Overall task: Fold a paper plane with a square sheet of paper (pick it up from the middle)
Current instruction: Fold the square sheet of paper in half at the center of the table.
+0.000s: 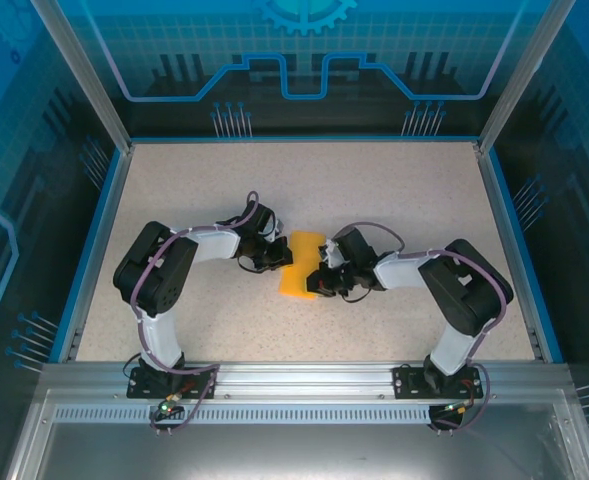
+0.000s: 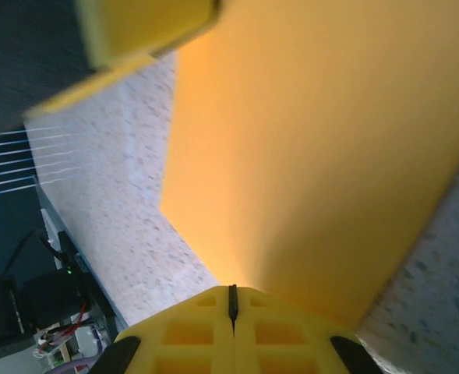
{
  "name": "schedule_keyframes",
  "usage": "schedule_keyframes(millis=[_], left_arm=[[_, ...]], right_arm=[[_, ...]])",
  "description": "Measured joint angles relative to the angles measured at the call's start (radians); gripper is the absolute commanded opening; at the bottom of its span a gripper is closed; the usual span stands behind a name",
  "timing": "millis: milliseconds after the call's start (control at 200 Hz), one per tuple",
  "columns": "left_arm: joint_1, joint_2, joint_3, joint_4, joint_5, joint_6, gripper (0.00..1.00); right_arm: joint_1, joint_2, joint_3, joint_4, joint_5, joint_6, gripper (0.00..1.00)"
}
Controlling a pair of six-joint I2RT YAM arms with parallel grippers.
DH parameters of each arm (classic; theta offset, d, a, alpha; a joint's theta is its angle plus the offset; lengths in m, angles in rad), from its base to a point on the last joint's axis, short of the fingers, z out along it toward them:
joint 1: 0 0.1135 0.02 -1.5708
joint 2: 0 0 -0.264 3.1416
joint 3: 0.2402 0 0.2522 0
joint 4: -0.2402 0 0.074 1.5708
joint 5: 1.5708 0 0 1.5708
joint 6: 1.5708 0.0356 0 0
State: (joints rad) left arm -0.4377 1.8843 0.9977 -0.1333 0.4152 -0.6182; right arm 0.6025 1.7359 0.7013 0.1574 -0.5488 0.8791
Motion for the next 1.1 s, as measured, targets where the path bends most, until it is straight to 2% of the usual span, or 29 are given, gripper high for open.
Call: schedule_keyframes(millis=[235,480,900,1100], left_arm=[[0.0,-0.001,-0.002,0.001,0.0,0.0,0.0],[0.0,-0.001,-0.002,0.001,-0.001,0.0,0.0],[0.0,-0.002,-0.002,0.0,-0.001,0.0,0.0],[0.0,-0.002,-0.002,0.0,-0.002,0.0,0.0]], right_arm=[[0.0,0.017,-0.027,0.038,-0.003,0.011,0.03],[0.0,-0.04,-0.031,0.008,0.013,0.007,0.04],[-0.005,0.002,-0.006,-0.036,0.017,-0.005,0.03],[-0.114,-0.026,0.082,-0.078,0.029,-0.028,0.02]])
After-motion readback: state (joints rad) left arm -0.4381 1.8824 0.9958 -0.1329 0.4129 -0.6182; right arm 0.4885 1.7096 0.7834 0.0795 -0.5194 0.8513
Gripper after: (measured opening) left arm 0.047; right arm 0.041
